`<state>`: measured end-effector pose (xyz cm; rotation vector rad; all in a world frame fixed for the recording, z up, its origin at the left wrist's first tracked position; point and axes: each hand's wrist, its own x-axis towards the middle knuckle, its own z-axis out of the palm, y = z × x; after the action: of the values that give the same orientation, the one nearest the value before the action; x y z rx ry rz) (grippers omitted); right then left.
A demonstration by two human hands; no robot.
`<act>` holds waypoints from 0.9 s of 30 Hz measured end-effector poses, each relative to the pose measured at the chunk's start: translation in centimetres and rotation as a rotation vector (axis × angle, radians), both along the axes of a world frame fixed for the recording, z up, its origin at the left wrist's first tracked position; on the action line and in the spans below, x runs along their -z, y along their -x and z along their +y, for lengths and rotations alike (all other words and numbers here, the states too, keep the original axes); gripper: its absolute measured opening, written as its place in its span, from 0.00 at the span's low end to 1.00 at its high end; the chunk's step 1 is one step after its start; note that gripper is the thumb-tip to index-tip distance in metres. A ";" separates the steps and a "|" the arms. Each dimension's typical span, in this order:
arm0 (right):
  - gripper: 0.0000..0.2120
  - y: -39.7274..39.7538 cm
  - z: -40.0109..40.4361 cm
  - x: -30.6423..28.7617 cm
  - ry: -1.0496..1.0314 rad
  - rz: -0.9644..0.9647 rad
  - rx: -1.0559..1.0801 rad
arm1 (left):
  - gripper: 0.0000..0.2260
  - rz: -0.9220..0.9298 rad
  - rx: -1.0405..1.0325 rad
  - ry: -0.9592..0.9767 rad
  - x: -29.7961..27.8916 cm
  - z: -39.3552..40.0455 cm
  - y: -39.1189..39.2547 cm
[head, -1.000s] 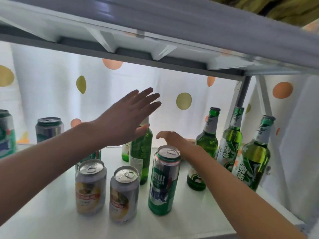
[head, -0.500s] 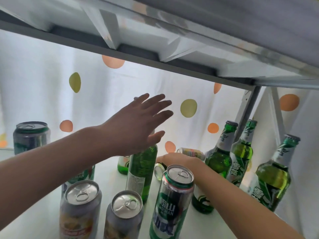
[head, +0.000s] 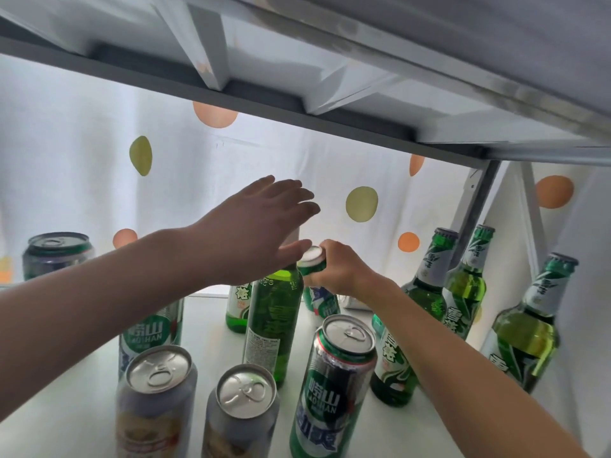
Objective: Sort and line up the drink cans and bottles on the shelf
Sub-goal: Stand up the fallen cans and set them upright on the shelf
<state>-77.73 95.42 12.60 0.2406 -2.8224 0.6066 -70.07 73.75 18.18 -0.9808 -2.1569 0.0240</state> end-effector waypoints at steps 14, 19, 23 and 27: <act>0.15 -2.7 -1.2 -3.3 1.133 0.263 0.223 | 0.18 -0.445 0.154 -0.437 -0.9 0.1 1.4; 0.21 -4.0 -0.8 -5.0 1.596 0.175 0.189 | 0.10 -0.641 0.058 -0.664 -2.7 -0.3 4.1; 0.27 -4.5 -0.8 -5.7 1.765 0.048 0.086 | 0.08 -0.790 0.093 -0.823 -3.8 -1.2 5.7; 0.15 -5.0 -0.8 -5.4 1.907 -0.050 0.005 | 0.25 -0.835 0.042 -0.776 -3.7 -1.1 6.0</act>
<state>-72.76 94.58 18.02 -0.1711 -1.1493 2.6638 -76.10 72.62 21.91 -0.5969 -2.4904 -1.3428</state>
